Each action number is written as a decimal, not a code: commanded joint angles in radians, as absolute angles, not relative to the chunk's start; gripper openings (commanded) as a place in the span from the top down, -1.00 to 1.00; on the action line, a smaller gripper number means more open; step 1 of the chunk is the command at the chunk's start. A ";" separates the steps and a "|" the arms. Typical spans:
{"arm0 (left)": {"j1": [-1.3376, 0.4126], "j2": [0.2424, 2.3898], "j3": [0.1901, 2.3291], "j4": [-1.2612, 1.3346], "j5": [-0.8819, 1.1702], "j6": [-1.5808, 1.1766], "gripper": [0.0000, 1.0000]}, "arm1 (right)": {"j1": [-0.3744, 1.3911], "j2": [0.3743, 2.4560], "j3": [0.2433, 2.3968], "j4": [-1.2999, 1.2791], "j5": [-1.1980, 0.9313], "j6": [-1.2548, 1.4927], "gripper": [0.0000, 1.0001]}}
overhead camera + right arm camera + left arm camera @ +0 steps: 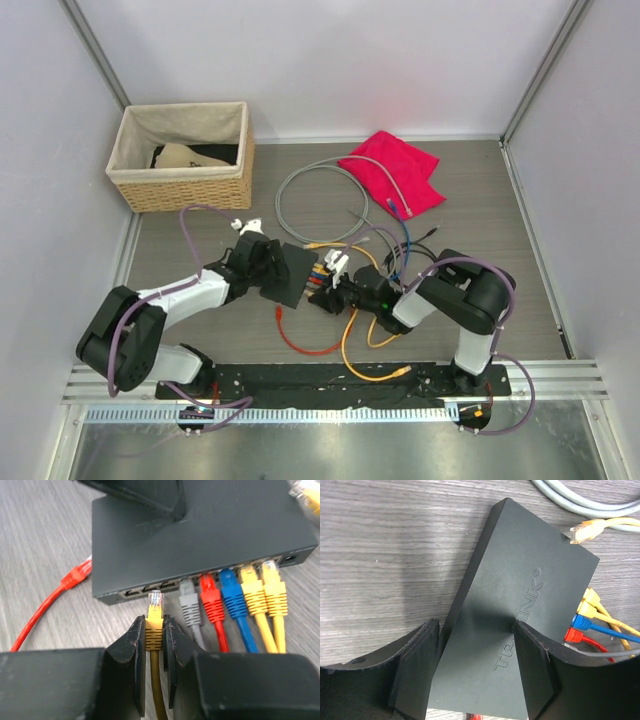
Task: Insert the plug into the switch port
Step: Insert the connector into the switch port.
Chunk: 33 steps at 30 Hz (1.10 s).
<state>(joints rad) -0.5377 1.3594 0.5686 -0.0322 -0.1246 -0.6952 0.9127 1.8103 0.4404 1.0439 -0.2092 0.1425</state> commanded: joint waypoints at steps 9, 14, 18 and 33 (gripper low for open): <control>-0.526 1.424 0.554 -0.017 -0.109 -0.601 -0.35 | 0.925 1.873 0.385 1.270 -0.061 0.144 0.98; -0.526 1.431 0.552 -0.008 -0.095 -0.597 -0.36 | 0.931 1.868 0.405 1.230 -0.092 0.138 0.98; -0.526 1.434 0.552 -0.005 -0.084 -0.592 -0.36 | 0.936 1.871 0.428 1.203 -0.113 0.129 0.98; -0.526 1.437 0.543 0.020 -0.046 -0.583 -0.35 | 0.939 1.871 0.474 1.134 -0.091 0.080 0.98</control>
